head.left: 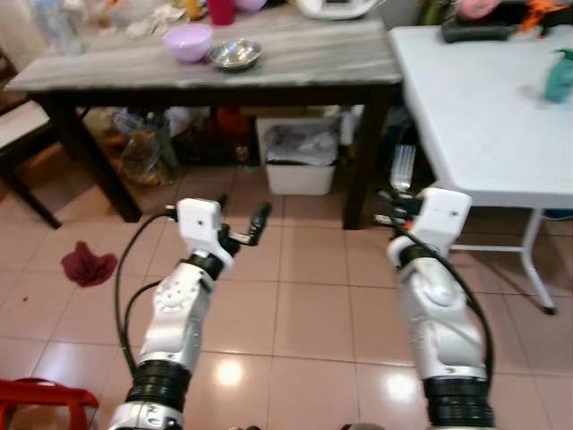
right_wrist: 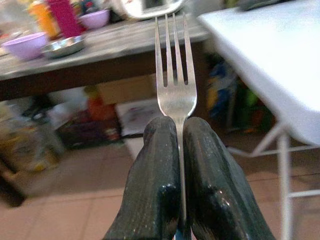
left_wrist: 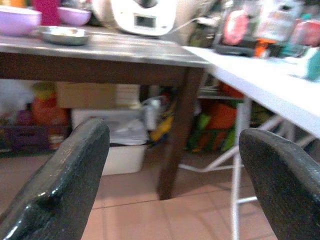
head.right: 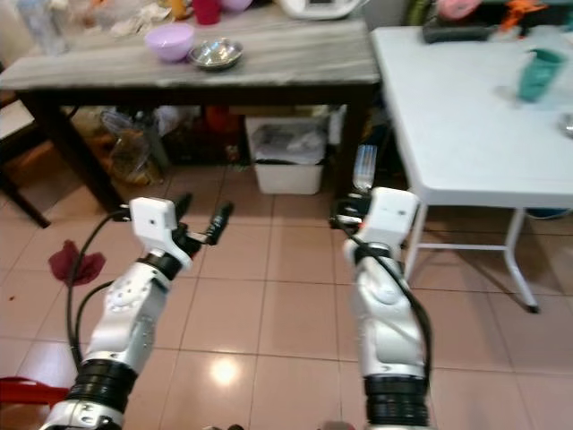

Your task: Setting the table

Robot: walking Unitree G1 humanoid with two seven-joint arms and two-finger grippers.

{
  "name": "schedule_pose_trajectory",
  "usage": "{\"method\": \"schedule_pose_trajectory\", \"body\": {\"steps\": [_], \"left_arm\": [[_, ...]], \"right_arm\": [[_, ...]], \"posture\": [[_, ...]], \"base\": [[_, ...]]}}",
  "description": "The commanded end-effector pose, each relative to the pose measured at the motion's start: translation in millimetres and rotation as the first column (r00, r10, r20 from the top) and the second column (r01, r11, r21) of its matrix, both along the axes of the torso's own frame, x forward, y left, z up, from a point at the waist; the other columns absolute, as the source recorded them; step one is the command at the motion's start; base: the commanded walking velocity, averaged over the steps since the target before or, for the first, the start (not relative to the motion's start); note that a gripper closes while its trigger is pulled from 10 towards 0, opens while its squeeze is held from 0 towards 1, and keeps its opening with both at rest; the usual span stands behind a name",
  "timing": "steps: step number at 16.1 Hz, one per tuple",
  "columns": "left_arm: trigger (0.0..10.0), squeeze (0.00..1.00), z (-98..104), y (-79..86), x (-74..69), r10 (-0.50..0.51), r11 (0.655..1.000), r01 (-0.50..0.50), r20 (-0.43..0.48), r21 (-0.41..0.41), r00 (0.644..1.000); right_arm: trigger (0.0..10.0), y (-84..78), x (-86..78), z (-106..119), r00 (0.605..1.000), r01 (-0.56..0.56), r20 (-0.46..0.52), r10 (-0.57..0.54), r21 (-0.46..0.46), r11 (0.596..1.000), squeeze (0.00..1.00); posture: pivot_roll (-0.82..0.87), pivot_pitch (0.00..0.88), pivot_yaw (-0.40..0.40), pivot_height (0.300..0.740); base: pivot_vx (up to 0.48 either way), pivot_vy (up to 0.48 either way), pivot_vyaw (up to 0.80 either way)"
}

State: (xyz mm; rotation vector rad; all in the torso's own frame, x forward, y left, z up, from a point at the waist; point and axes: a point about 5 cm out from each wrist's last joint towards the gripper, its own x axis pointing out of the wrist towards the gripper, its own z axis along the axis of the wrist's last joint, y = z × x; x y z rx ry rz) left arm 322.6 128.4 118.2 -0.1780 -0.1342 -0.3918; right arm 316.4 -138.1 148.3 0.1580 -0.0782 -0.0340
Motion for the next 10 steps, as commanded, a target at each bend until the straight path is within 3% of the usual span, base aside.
{"method": "schedule_pose_trajectory", "body": {"steps": [1,10], "left_arm": [[10.0,0.0,1.3,-1.3,-0.9,-0.01,1.0,0.01,0.003,0.001,1.0],[10.0,0.0,0.2,-7.3,-2.0,-0.021,1.0,0.021,-0.004,-0.005,1.0]], "right_arm": [[10.0,-4.3,0.2,4.8,1.0,0.011,0.021,-0.011,-0.006,1.0,0.0],[10.0,-5.9,-0.4,4.7,0.999,0.015,0.033,-0.014,-0.021,1.0,0.0]], "posture": [[-0.24,0.103,0.09,0.74],[-0.23,0.085,0.087,0.74]], "base": [[0.277,0.0,0.44],[0.274,0.0,0.43]]}}
